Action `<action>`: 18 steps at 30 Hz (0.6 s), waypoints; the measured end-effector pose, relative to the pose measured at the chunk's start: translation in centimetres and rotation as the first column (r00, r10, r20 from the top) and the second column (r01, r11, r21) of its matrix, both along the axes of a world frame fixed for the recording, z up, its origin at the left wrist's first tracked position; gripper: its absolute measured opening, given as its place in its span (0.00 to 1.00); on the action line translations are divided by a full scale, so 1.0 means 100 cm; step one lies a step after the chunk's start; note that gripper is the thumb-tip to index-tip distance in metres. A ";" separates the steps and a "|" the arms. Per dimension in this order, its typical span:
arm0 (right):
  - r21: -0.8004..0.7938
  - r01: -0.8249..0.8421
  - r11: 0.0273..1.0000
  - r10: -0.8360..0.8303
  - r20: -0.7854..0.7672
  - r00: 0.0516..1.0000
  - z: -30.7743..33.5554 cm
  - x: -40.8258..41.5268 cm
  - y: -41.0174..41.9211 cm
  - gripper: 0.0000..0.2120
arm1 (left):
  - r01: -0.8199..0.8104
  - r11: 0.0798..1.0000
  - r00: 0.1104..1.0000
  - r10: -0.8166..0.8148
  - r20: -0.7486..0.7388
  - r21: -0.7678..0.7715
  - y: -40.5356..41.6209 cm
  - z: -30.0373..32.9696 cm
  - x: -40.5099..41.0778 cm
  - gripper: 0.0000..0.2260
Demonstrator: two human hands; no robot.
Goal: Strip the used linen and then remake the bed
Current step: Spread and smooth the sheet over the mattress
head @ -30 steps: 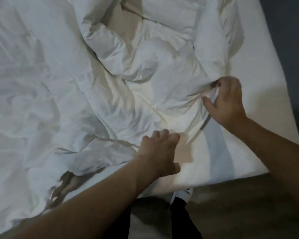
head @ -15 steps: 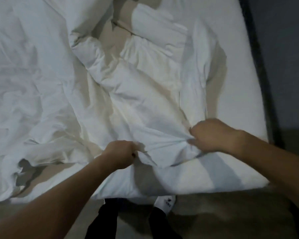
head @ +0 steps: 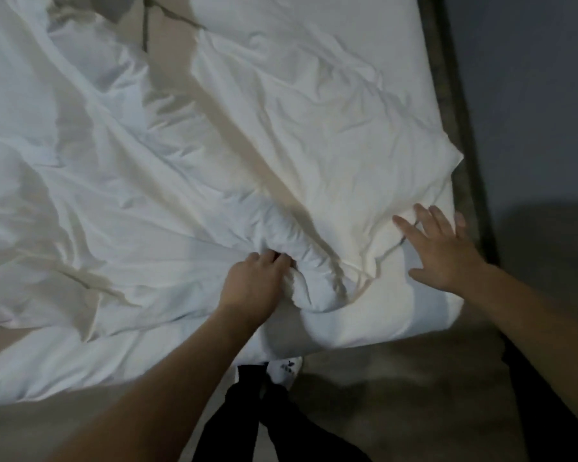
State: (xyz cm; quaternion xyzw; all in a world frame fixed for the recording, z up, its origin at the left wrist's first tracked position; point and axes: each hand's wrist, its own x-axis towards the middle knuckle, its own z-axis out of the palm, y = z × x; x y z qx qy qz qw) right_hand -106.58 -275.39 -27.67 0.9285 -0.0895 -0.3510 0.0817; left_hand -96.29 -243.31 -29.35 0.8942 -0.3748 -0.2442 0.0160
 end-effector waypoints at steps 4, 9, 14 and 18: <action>0.110 0.025 0.994 -0.033 0.069 0.997 -0.023 0.001 -0.030 0.54 | -0.083 0.972 0.995 0.094 -0.040 0.221 -0.017 0.037 0.018 0.13; 0.097 -0.291 0.952 0.211 0.481 0.851 -0.033 0.035 -0.066 0.16 | 0.037 0.999 0.997 -0.038 0.060 0.025 -0.065 0.083 -0.030 0.21; 0.100 -0.407 0.908 0.325 0.444 0.835 -0.035 0.066 -0.074 0.11 | -0.116 0.987 0.987 0.102 0.124 0.115 -0.131 0.021 -0.047 0.31; 0.333 -0.277 0.901 0.213 0.215 0.953 0.001 0.053 -0.074 0.10 | -0.380 0.914 0.923 0.365 0.122 0.144 -0.172 0.006 -0.040 0.14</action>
